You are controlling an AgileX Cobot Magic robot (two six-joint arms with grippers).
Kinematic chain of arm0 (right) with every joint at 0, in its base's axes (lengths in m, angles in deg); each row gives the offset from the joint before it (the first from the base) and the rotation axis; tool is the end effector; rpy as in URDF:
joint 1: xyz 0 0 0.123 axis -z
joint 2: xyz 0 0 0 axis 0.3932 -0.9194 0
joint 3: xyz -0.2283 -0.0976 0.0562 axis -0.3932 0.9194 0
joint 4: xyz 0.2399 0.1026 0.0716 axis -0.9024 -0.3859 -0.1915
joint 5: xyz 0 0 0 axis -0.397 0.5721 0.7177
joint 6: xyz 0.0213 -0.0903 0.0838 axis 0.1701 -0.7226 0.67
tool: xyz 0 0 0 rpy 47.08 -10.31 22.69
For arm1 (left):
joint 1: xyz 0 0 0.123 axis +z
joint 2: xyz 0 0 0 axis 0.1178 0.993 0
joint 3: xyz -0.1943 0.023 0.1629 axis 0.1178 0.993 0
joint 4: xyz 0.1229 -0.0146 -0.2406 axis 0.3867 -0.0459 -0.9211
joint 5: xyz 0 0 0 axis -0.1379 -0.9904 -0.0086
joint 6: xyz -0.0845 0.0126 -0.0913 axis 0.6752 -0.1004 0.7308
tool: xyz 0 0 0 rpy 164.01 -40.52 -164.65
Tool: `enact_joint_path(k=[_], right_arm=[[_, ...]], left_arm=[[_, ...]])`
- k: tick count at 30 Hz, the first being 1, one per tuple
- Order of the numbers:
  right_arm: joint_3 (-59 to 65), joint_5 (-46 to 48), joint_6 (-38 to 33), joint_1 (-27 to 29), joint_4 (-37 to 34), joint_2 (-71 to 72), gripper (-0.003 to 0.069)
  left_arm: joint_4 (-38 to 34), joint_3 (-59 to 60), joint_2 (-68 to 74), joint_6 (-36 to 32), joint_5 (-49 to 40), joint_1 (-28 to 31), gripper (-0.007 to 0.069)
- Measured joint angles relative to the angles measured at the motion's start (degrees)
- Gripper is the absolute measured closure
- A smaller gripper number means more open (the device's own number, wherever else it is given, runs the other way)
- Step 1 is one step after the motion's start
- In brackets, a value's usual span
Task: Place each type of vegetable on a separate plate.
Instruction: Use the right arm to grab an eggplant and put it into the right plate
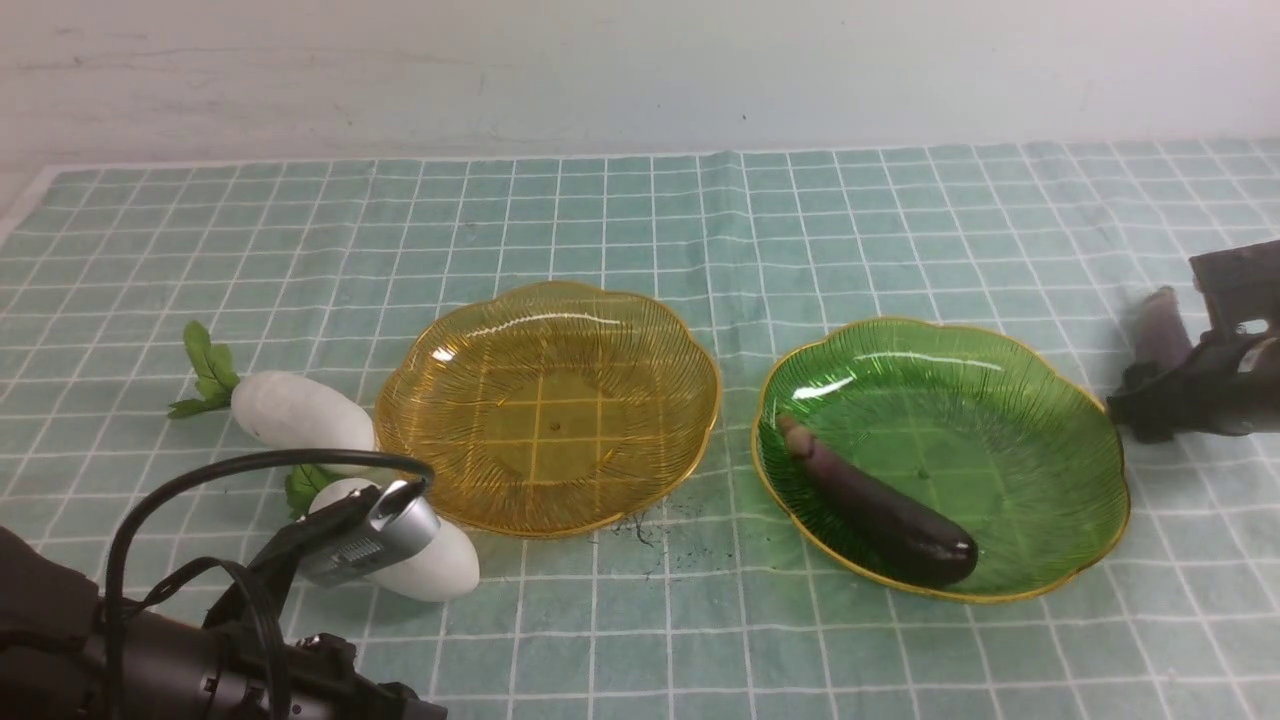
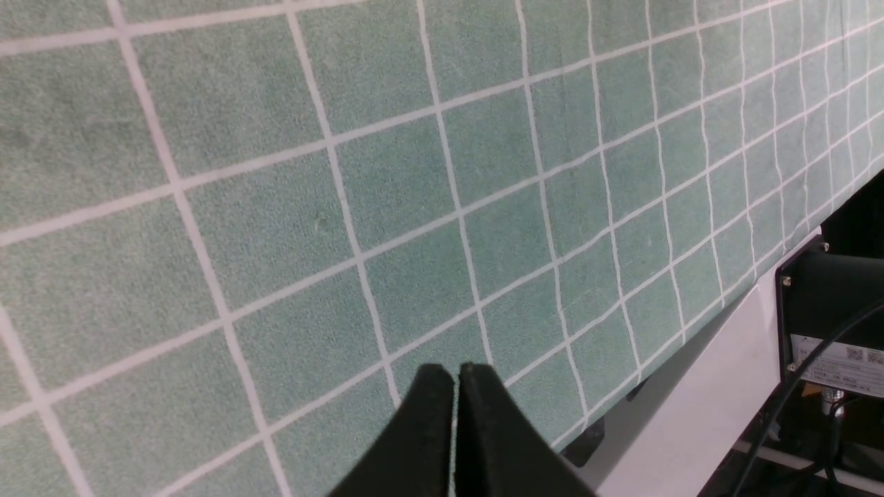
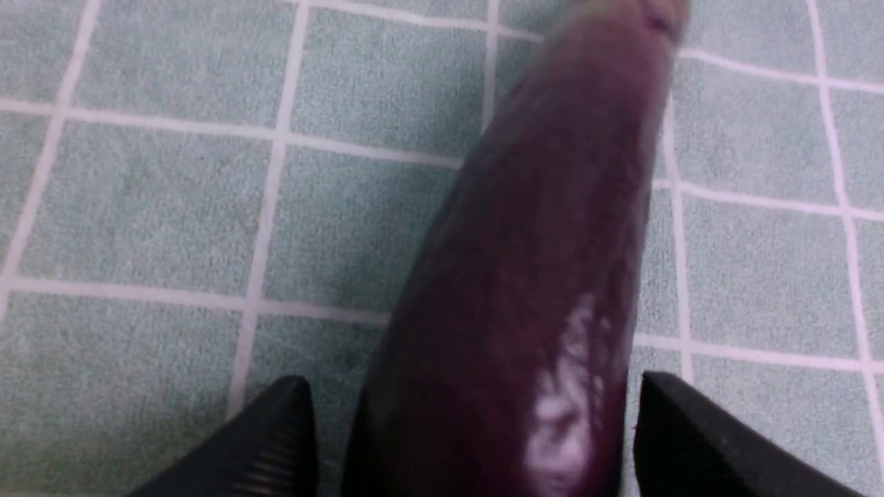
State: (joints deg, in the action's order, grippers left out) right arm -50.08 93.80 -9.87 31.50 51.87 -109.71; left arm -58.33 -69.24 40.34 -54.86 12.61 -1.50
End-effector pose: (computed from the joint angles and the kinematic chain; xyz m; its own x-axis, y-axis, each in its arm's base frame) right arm 0.4019 -0.0596 0.0496 -0.7964 -0.1547 -0.5846 -0.0678 0.9835 -0.1680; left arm 0.1915 -0.1130 0.1340 -0.9740 0.0771 -0.2130 0.2029 0.7148 -0.6693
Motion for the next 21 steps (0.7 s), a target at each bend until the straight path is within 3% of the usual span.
enact_joint_path(k=[3,8,16,19,21], right_arm=[[-0.18,0.76,0.06,0.0,-0.25,0.0,0.0115],[-0.42,2.94,1.3,0.0,-0.68,0.44,0.0263],[-0.04,12.89,1.3,0.0,-0.89,10.9,0.0262],[-0.04,16.32,1.5,0.0,-3.37,17.11,0.0262],[-0.04,20.3,2.68,0.0,-8.69,23.41,0.0262]], left_arm=[[0.0,0.0,0.0,0.0,0.0,0.0,0.0631],[0.0,0.0,0.0,0.0,0.0,0.0,0.0631],[0.0,0.0,0.0,0.0,0.0,0.0,0.0631],[0.0,0.0,0.0,0.0,0.0,0.0,0.0631],[0.0,0.0,0.0,0.0,0.0,0.0,0.0631]])
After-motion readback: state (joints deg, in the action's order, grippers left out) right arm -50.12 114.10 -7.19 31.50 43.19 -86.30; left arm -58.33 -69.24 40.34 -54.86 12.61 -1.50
